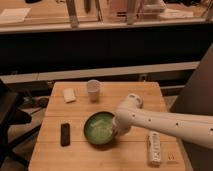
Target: Drag the ceramic bowl in a circle
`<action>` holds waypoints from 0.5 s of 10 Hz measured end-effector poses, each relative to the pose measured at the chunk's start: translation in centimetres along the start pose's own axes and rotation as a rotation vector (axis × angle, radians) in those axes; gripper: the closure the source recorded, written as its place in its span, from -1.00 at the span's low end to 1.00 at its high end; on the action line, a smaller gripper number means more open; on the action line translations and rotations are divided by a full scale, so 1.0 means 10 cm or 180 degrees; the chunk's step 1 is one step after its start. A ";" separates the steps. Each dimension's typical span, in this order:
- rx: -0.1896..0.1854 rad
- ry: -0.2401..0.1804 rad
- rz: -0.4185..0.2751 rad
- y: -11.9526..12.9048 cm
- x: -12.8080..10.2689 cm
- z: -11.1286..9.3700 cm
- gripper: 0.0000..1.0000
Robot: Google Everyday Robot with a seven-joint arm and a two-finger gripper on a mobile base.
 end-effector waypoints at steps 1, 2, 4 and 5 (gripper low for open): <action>-0.0001 -0.0004 0.0000 -0.01 0.02 0.00 0.95; -0.0018 -0.0014 0.0003 -0.01 0.01 0.00 0.95; -0.0024 -0.0017 0.0022 -0.19 -0.04 0.03 0.95; -0.0020 -0.0019 0.0011 -0.33 -0.08 0.05 0.95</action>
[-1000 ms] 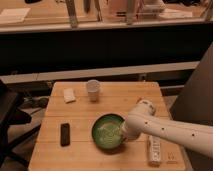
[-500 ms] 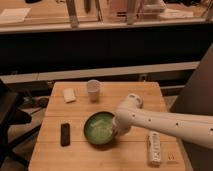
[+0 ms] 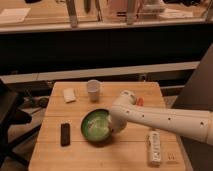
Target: Drag the ceramic bowl in a circle
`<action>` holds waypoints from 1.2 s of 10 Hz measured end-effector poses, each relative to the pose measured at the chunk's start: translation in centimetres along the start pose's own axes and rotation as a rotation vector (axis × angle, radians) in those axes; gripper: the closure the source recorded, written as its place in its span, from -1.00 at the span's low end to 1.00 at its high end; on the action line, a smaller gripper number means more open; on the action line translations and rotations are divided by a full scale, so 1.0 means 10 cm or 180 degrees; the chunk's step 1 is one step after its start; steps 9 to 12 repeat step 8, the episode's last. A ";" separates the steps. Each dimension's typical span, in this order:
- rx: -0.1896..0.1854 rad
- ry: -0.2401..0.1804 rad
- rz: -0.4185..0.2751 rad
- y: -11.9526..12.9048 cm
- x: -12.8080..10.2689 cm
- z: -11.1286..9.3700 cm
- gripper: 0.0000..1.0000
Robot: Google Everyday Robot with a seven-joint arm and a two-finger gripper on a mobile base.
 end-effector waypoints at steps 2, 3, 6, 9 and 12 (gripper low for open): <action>-0.0023 0.0006 -0.0005 -0.05 0.01 0.01 0.95; -0.0026 0.0002 0.0008 -0.05 0.02 0.02 0.95; -0.0023 -0.0002 0.0024 -0.23 -0.04 0.05 0.95; -0.0034 0.0005 0.0039 -0.25 -0.03 0.05 0.95; -0.0034 0.0005 0.0039 -0.25 -0.03 0.05 0.95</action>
